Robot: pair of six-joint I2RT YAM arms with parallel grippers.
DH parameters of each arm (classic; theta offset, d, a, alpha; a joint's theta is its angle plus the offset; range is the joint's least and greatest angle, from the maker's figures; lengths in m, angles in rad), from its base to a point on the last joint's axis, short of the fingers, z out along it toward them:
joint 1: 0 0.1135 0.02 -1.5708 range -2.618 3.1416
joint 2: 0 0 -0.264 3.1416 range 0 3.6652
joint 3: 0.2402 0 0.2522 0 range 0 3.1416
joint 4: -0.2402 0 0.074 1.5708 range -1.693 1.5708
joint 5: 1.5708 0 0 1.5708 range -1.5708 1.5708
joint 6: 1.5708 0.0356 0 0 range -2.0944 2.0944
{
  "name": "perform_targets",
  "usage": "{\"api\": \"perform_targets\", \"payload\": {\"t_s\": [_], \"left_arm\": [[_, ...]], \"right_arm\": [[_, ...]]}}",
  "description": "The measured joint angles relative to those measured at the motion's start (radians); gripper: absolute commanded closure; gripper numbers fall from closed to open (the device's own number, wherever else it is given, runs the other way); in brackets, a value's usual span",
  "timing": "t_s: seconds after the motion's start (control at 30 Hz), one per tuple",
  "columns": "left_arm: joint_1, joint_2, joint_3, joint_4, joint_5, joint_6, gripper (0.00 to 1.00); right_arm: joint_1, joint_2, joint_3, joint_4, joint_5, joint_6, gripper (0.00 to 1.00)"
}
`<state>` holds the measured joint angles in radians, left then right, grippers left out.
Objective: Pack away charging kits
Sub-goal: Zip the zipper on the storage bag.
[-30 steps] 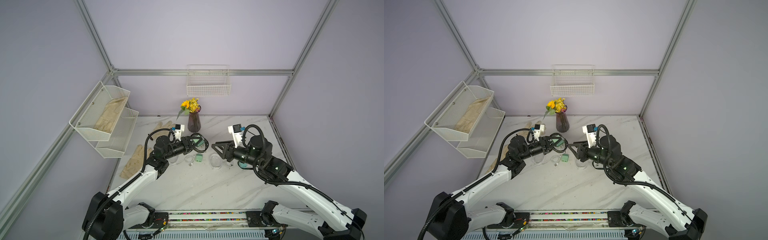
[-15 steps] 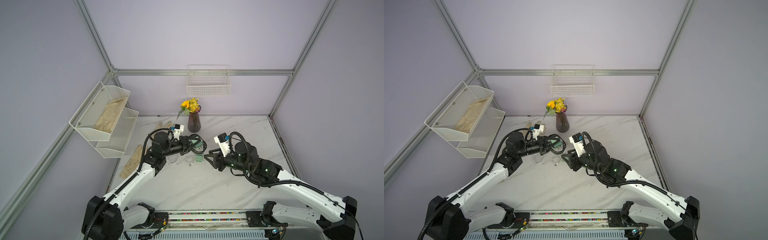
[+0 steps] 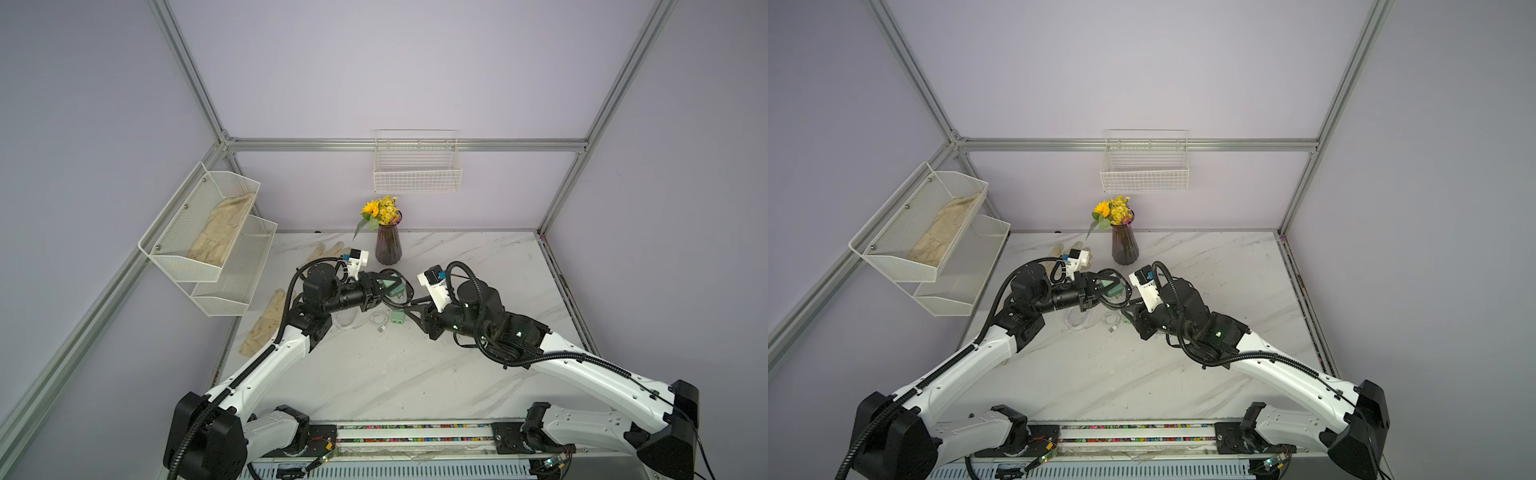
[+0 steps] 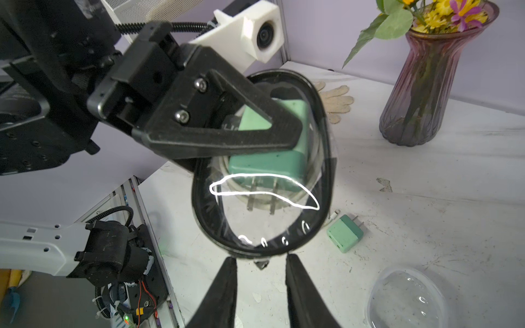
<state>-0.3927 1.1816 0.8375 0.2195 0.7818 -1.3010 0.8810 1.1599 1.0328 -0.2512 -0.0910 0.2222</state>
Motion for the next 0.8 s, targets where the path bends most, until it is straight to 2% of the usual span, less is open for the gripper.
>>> {"api": "perform_targets", "payload": {"t_s": [0.07, 0.4, 0.5, 0.8], "left_arm": [[0.000, 0.000, 0.000, 0.003, 0.000, -0.001, 0.85], [0.011, 0.000, 0.000, 0.004, 0.001, -0.008, 0.84], [0.013, 0.000, 0.000, 0.007, 0.004, -0.014, 0.83], [0.019, 0.000, 0.000, 0.033, 0.021, -0.026, 0.83]], "right_arm": [[0.000, 0.006, 0.006, 0.005, 0.000, -0.006, 0.82], [0.000, 0.036, 0.014, 0.014, 0.000, -0.011, 0.82], [0.000, 0.036, 0.014, 0.013, 0.008, -0.017, 0.73], [0.000, 0.028, 0.014, 0.016, 0.016, -0.026, 0.73]]}}
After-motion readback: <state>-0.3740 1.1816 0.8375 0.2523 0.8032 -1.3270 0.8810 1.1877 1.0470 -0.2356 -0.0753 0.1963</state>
